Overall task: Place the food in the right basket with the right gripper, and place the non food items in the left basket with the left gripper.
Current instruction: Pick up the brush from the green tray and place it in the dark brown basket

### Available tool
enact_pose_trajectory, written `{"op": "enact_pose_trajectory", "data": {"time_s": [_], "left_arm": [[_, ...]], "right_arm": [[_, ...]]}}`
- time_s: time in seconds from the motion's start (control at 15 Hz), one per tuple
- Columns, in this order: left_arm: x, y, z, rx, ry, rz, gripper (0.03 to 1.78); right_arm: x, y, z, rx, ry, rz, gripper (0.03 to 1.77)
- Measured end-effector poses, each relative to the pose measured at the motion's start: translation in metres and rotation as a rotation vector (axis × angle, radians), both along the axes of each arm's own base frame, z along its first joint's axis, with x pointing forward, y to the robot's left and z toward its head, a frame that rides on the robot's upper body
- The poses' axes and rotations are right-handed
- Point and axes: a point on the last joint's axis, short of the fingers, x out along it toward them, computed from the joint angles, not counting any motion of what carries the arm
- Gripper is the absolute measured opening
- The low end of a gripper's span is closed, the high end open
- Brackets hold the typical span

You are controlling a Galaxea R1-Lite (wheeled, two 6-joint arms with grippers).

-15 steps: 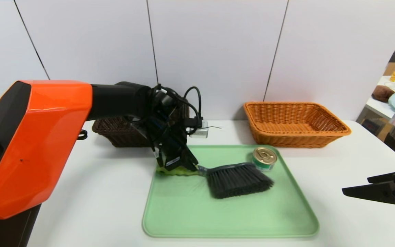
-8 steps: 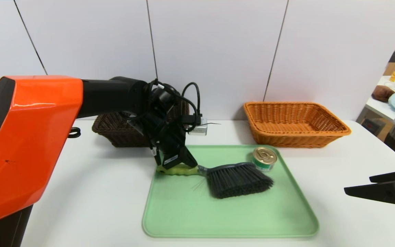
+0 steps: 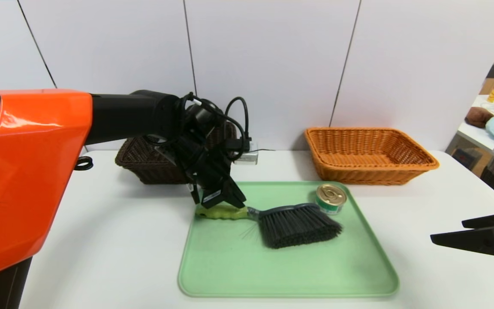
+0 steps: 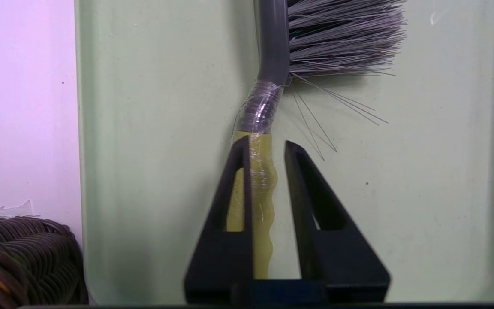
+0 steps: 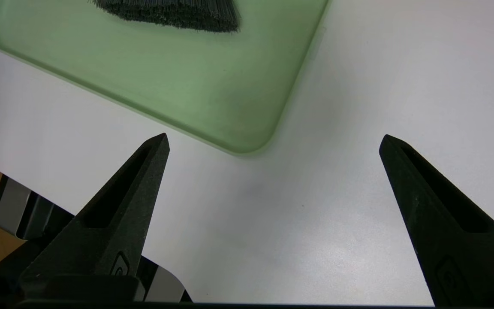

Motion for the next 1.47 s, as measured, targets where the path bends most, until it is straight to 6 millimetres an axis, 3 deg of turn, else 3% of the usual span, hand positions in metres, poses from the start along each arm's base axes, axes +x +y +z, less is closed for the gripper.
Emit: {"op": "enact_pose_trajectory", "data": {"time_s": [0.27,0.6,1.0,1.47], "left_arm": [[-0.001,0.0,0.003,-0.005,-0.009,-0.001,0.9],[0.0,0.002,0.003,0.002,-0.018,-0.003,1.29],[-0.003,0.008,-0.001,0.104,-0.017,-0.003,1.51],[-0.004,0.01,-0.01,0.185,0.015,0.016,1.63]], "right_arm": [[-0.001,0.0,0.001,0.0,-0.007,0.0,1.7],[-0.003,0.0,0.002,0.001,-0.01,-0.002,1.7],[-0.006,0.0,0.001,0.001,-0.007,-0.003,1.7],[-0.011,0.0,-0.002,0.001,-0.006,-0.003,1.7]]}}
